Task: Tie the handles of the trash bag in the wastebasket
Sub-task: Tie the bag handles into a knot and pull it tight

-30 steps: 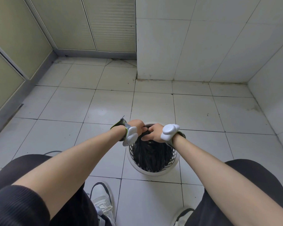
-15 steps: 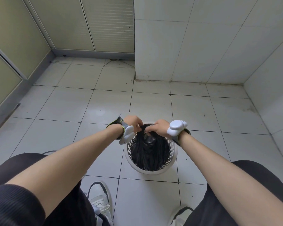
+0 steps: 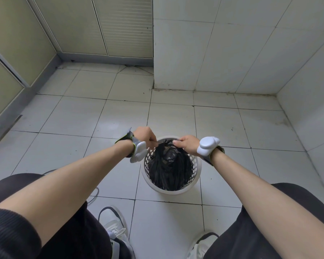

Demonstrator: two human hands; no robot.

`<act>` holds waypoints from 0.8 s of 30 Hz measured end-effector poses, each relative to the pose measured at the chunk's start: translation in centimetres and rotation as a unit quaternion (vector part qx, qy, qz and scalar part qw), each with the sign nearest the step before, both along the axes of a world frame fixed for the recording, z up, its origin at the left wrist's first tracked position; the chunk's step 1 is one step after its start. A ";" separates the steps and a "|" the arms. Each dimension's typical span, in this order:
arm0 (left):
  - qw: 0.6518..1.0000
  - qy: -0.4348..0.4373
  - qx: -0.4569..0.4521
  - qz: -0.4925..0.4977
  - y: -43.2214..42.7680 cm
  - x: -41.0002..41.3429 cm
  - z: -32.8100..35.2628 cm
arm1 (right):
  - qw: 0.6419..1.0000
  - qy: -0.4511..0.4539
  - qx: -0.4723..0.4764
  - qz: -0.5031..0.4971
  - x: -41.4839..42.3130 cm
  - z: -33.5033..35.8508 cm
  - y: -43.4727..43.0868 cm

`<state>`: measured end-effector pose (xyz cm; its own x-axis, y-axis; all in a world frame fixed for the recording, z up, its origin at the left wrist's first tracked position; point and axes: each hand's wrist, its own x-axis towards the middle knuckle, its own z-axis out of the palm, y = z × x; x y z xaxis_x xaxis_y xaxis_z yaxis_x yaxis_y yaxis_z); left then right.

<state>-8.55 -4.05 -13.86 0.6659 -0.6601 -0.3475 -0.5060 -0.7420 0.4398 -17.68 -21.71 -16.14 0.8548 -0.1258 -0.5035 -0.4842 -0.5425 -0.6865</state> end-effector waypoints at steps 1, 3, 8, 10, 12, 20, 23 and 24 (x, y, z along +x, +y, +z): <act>1.000 -0.003 0.003 -0.003 0.0 -0.1 -0.1 | 1.000 0.002 -0.012 0.011 -0.1 0.0 -0.1; 1.000 -0.006 0.006 -0.007 -0.1 -0.1 -0.2 | 0.999 0.006 -0.037 0.023 -0.2 0.1 -0.2; 1.000 -0.009 0.009 -0.002 0.1 0.0 -0.7 | 0.996 0.022 -0.070 0.046 -0.8 -0.3 -1.0; 1.000 -0.005 0.009 0.001 0.3 0.0 -0.9 | 0.994 0.035 -0.086 0.050 -0.9 -0.5 -1.4; 1.000 -0.004 0.007 0.002 0.5 0.0 -1.1 | 0.993 0.041 -0.098 0.057 -1.0 -0.8 -1.6; 1.000 0.004 0.017 0.000 1.4 0.4 -2.2 | 0.984 0.057 -0.145 0.080 -1.5 -1.8 -2.6; 1.000 0.001 0.022 0.008 1.8 0.7 -2.5 | 0.973 0.070 -0.192 0.109 -1.7 -1.9 -3.0; 1.000 0.001 0.026 0.009 1.9 0.9 -2.6 | 0.969 0.069 -0.207 0.118 -1.8 -2.0 -3.1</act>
